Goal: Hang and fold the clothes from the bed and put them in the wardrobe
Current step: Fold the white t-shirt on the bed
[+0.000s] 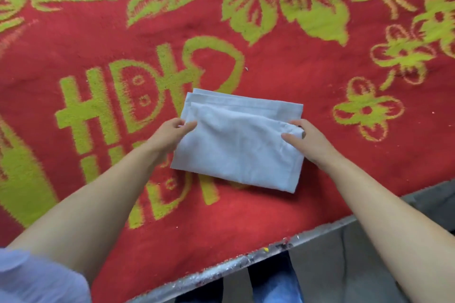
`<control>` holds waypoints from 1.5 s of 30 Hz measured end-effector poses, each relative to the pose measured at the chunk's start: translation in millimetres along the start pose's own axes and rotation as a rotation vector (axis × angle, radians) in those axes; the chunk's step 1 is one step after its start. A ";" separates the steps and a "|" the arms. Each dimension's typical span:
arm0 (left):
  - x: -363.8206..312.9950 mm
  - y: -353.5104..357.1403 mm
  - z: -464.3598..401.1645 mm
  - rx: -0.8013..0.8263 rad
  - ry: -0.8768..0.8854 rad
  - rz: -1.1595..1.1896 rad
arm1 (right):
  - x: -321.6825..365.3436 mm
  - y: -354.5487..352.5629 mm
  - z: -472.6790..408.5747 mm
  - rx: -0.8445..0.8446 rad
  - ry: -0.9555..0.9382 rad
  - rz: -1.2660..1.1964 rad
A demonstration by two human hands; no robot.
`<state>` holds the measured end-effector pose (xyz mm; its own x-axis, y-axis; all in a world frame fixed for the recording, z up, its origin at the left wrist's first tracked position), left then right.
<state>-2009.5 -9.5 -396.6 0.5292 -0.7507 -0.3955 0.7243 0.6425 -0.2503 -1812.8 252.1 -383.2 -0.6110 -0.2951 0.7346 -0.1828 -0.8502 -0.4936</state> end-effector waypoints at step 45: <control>39.2 59.1 11.5 -0.444 0.961 -1.293 | 15.6 84.9 38.3 0.052 -0.491 0.848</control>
<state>-1940.9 -2.6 -416.7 -0.8440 -0.5327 -0.0623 0.1767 -0.1665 -0.9701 -1808.4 158.6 -395.9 -0.1332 -0.9554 0.2634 0.2105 -0.2870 -0.9345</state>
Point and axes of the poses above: each hand's wrist, its own z-axis away from the middle knuckle, its own y-axis out of the palm, x = y × z, the point moved 2 cm from there along -z, towards the middle knuckle, and after that the axes turned 14 degrees about -y, right-handed, at the moved point
